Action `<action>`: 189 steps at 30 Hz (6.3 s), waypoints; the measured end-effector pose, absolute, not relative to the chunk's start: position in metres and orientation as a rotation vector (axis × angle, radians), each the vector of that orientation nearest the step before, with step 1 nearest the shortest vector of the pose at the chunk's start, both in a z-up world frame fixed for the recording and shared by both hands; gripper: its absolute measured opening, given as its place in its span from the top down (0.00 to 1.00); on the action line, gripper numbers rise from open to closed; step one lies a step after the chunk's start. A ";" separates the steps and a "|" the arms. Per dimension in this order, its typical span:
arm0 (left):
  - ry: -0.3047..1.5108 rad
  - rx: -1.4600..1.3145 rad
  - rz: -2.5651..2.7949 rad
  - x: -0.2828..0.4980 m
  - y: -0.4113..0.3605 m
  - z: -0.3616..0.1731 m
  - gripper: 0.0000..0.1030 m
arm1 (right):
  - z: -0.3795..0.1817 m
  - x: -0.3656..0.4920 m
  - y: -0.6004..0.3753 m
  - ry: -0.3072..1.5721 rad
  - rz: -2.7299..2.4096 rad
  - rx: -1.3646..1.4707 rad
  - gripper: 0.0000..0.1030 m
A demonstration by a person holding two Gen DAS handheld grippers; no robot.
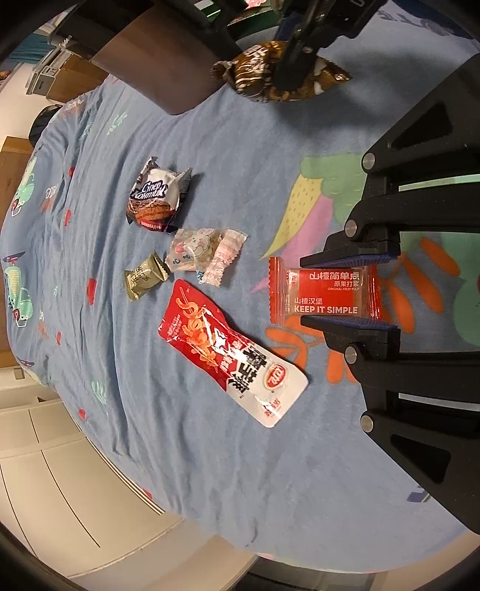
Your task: Organize snacks
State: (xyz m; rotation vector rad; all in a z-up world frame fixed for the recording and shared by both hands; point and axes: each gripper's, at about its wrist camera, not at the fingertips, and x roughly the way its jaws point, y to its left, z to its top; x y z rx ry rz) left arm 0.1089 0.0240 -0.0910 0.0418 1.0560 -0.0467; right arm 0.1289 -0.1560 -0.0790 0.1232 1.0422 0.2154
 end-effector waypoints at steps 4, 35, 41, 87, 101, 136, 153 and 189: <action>1.054 0.046 -0.055 0.100 0.021 -0.090 0.81 | -0.078 0.114 -0.161 1.046 0.213 0.135 0.01; 1.009 0.118 -0.158 0.024 -0.024 -0.054 0.81 | -0.052 0.026 -0.218 1.006 0.114 0.217 0.01; 1.007 0.143 -0.173 0.014 -0.038 -0.051 0.81 | -0.050 0.012 -0.236 0.994 0.091 0.242 0.01; 0.962 0.353 -0.509 0.028 -0.313 -0.031 0.81 | -0.052 0.005 -0.485 0.862 -0.174 0.395 0.01; 0.891 0.368 -0.507 0.069 -0.371 -0.030 0.81 | -0.057 0.048 -0.516 0.844 -0.144 0.298 0.01; 0.849 0.334 -0.525 0.144 -0.438 -0.089 0.81 | -0.111 0.156 -0.562 0.660 -0.255 0.243 0.00; 0.805 0.379 -0.502 0.136 -0.450 -0.098 0.80 | -0.122 0.162 -0.556 0.683 -0.253 0.207 0.00; 0.817 0.367 -0.453 0.132 -0.429 -0.065 0.45 | -0.108 0.163 -0.540 0.784 -0.264 0.128 0.00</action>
